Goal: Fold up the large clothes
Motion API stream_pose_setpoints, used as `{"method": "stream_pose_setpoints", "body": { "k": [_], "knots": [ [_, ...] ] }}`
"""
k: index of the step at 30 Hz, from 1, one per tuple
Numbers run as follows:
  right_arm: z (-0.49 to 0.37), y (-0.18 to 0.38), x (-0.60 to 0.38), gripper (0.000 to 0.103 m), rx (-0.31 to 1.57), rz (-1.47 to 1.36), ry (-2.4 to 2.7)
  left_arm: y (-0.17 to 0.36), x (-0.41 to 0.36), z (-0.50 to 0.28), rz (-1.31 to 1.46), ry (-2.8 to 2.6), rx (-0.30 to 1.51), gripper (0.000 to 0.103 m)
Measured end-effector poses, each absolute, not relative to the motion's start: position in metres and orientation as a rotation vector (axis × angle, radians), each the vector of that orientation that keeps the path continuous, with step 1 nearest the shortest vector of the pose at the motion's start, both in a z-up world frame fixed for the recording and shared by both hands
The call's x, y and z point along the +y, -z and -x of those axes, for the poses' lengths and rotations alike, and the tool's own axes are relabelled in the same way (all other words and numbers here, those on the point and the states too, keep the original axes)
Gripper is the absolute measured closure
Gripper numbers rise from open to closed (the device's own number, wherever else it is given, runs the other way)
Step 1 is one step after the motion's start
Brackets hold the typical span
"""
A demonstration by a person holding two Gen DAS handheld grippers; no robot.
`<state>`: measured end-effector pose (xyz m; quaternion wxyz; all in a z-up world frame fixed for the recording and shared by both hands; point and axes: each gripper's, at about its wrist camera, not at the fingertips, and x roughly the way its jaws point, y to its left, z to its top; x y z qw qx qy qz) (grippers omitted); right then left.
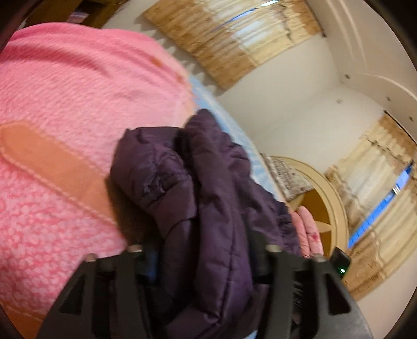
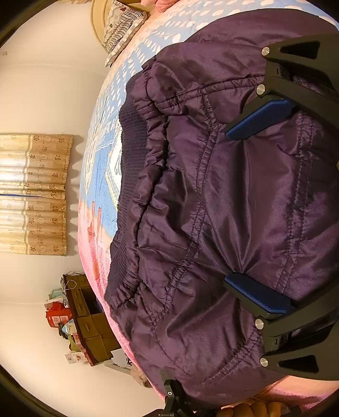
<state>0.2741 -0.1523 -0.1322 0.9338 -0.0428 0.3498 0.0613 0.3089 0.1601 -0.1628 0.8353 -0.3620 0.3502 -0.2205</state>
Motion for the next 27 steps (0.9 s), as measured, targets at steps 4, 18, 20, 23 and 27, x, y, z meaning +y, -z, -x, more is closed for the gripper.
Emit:
{"method": "stream_pose_setpoints", "body": {
  "k": [4,18,20,23,27],
  "knots": [
    [-0.274,0.132,-0.153,0.002,0.714,0.089,-0.125,0.164,0.158,-0.31,0.768,0.448,0.743,0.032],
    [-0.274,0.129,-0.152,0.002,0.718,0.091,-0.124,0.121,0.139,-0.289,0.719,0.641,0.601,0.075],
    [-0.274,0.129,-0.152,0.002,0.717,0.089,-0.124,0.108,0.13,-0.286,0.665,0.651,0.58,0.075],
    [-0.274,0.127,-0.153,0.002,0.715,0.085,-0.125,0.093,0.118,-0.285,0.604,0.667,0.556,0.075],
    [-0.274,0.126,-0.154,0.002,0.71,0.075,-0.127,0.084,0.111,-0.283,0.559,0.683,0.534,0.075]
  ]
}}
